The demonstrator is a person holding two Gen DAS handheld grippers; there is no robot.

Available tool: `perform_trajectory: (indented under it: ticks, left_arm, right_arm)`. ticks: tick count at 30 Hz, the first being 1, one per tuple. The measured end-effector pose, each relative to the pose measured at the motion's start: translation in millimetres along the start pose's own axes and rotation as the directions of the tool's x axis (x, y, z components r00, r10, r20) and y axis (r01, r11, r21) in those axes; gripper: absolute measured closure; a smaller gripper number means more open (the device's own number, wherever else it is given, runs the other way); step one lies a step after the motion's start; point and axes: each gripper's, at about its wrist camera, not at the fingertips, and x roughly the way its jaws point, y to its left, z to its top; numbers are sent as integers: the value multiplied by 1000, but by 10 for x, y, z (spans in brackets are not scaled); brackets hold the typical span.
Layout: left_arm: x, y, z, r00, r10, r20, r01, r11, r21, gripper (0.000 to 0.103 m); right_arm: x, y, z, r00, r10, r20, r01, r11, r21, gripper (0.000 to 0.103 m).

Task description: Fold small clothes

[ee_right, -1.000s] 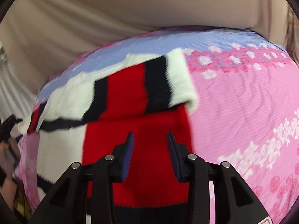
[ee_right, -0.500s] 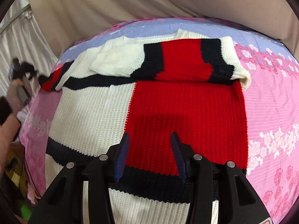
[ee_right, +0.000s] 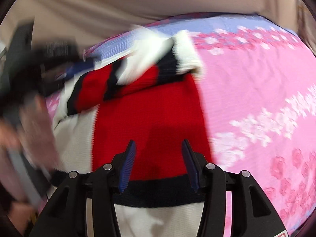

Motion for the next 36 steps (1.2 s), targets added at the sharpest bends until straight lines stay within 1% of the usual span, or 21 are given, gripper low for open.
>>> perform_trajectory:
  ticks: [2,3,6,7,9,13,16,17,18,19,20,21,24,25,26,27,28,30,31,34,36]
  left_arm:
    - [-102,153,-81,1000,6,2,-6,1000,-27,71]
    - [-147,269,-87,1000,12,11,-12,999,-44,63]
    - [-428,627,-44,994,87,64,-80,990,-116,59]
    - [-419,769,-7,992,108,67,-97,984,-147,59]
    - [-468,1124,46,985,160,66,-139,957,-253,59]
    - [-501,1824,74,972,234,22,-198,864,-463,59]
    - [-436,2076,63,969,248,0,-211,824,-525,60]
    - [-409,2129,75,971,240,3,-200,817,-540,63]
    - [-403,2167,57,969,246,8,-200,809,-553,71]
    - [-374,2181,98,969,245,15,-195,804,-562,79]
    - [-365,2235,99,967,252,19,-197,800,-566,86]
    - [-390,2257,142,961,274,37,-204,794,-572,90]
    - [-534,2275,250,940,324,108,-208,794,-572,92]
    - [-588,2286,277,928,350,128,-220,792,-570,92]
    - [-615,2311,292,920,367,138,-228,788,-572,91]
    - [-609,2337,301,919,372,131,-235,783,-576,91]
    - [-550,2387,296,920,380,101,-256,774,-579,91]
    - [-412,2425,237,904,422,59,-319,762,-564,90]
    - [-391,2422,214,901,431,49,-333,759,-559,90]
    - [-500,2328,152,903,426,63,-325,769,-550,89]
    - [-569,2293,107,920,390,38,-303,769,-563,89]
  right_arm:
    - [-46,-99,90,1000,14,19,-14,1000,17,50]
    - [-46,-118,158,999,28,26,-28,1000,14,49]
    - [61,-84,486,996,80,45,-80,997,2,48]
    - [125,-60,613,994,99,54,-99,995,0,47]
    - [301,-35,860,991,109,74,-109,994,-3,45]
    - [739,-123,1201,998,23,65,-26,999,44,45]
    - [957,-172,1323,999,3,42,-6,996,88,45]
    - [990,-150,1358,999,11,39,-14,996,82,53]
    - [1024,-124,1382,999,22,32,-24,997,71,62]
    - [1065,-68,1417,999,37,11,-37,998,54,89]
    - [1065,-29,1444,999,49,9,-50,998,45,92]
    - [993,26,1464,997,65,33,-66,997,33,93]
    - [619,173,1577,982,115,151,-115,993,-9,93]
    - [500,198,1600,972,136,190,-133,991,-25,93]
    - [477,193,1601,969,144,201,-139,989,-40,93]
    - [520,198,1592,972,131,195,-122,991,-60,93]
    - [685,188,1558,985,92,147,-81,993,-80,93]
    - [1088,95,1462,999,38,19,-37,997,-74,93]
    - [1262,42,1389,999,19,-47,-21,998,-53,93]
    - [1158,35,1332,998,55,-1,-55,998,-21,93]
    - [1114,33,1331,998,57,5,-57,998,-6,92]
